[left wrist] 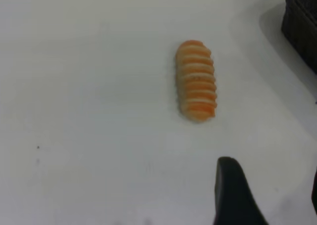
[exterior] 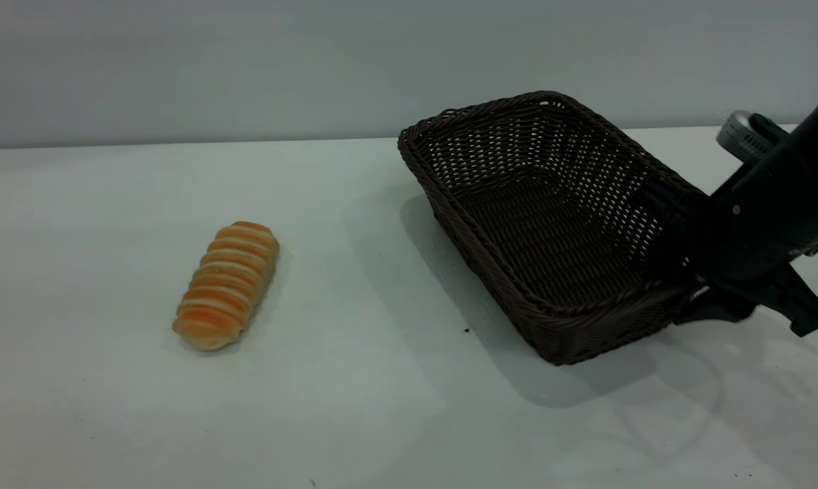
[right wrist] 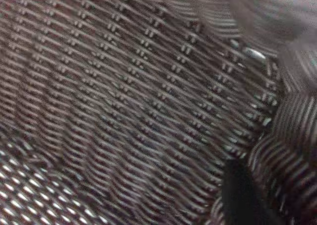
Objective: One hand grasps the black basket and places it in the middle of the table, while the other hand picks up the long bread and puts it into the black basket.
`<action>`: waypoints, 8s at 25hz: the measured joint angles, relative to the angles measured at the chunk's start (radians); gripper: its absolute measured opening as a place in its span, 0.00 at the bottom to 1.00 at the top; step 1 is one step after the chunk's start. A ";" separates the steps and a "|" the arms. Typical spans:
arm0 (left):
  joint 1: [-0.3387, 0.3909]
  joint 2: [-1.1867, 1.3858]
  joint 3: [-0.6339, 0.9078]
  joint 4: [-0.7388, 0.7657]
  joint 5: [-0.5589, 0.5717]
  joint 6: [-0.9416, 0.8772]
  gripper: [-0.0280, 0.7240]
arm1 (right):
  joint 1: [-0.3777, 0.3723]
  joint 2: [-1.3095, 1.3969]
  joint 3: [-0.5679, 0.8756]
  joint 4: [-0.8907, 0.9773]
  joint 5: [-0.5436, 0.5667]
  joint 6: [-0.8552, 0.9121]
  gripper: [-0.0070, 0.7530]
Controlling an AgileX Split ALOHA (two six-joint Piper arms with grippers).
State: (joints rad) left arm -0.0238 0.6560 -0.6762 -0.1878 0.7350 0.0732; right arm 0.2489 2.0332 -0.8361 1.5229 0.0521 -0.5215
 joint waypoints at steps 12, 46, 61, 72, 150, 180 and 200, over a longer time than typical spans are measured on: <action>0.000 0.000 0.000 0.000 0.044 0.007 0.59 | 0.001 -0.100 -0.004 -0.101 0.065 -0.276 0.13; 0.000 0.000 0.000 0.000 0.086 0.011 0.59 | 0.001 0.118 -0.485 -1.076 0.575 0.436 0.25; 0.000 0.002 0.000 0.000 0.086 0.011 0.59 | -0.031 0.118 -0.686 -1.238 0.849 0.439 0.63; 0.000 0.107 -0.011 -0.001 0.085 0.011 0.59 | -0.038 -0.016 -0.773 -1.621 1.146 0.467 0.63; -0.128 1.298 -0.517 -0.881 0.108 1.046 0.09 | 0.062 -0.917 -0.196 -1.569 1.182 0.597 0.63; -0.218 1.220 -0.517 -0.822 -0.145 0.889 0.67 | 0.062 -0.917 -0.196 -1.589 1.182 0.594 0.63; -0.099 0.711 -0.517 0.188 0.332 0.121 0.67 | 0.062 -0.960 -0.196 -1.611 1.182 0.586 0.63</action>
State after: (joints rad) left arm -0.1232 1.3670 -1.1930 0.0000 1.0666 0.1938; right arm 0.3107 1.0728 -1.0319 -0.0878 1.2337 0.0647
